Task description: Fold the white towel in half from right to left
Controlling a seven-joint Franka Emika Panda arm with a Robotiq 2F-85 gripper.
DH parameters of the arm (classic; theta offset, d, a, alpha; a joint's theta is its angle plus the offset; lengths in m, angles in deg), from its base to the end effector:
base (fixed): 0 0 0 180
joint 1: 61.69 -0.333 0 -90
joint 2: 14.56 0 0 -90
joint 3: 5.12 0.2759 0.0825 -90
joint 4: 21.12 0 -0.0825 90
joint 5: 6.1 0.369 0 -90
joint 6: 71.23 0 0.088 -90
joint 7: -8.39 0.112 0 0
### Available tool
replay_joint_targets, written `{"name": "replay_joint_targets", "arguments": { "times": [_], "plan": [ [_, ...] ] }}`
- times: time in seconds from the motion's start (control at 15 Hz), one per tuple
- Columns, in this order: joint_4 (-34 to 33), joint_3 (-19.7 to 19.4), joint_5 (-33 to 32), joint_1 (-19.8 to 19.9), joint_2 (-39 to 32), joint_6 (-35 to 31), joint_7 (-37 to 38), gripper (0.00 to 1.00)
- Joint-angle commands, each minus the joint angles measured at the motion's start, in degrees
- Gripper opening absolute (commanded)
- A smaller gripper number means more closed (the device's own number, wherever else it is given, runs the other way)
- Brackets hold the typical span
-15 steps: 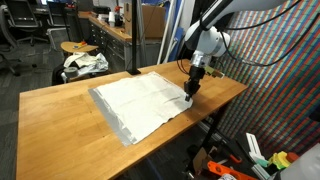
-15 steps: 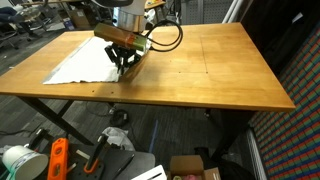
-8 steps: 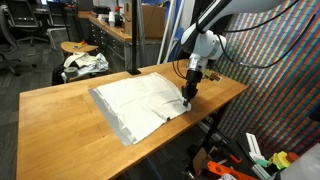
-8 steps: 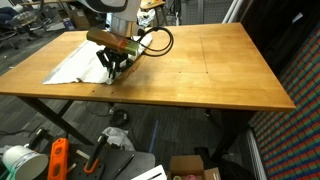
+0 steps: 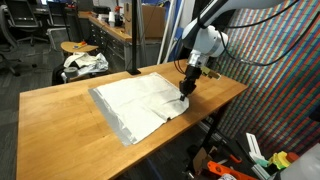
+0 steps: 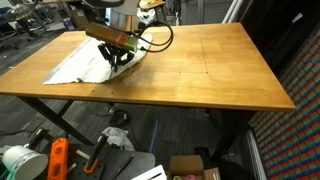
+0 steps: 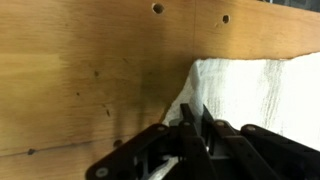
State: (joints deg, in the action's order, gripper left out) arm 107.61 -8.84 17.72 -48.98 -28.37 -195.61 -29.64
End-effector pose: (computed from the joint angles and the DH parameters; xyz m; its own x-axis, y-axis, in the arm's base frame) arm 0.4722 -0.1223 0.2069 0.9864 0.1093 -0.1227 0.0533 -0.9193 -0.3900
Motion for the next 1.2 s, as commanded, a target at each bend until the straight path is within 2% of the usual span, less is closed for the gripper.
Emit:
{"name": "replay_joint_targets", "arguments": {
  "times": [0.0,0.47,1.13],
  "plan": [
    [2.40,0.27,-1.03,-0.96,4.13,-0.79,1.10,0.13],
    [5.48,0.44,-1.19,-3.18,8.53,-0.40,0.98,0.13],
    [9.57,1.40,-0.77,-7.59,13.61,-4.02,2.53,0.13]
  ]
}}
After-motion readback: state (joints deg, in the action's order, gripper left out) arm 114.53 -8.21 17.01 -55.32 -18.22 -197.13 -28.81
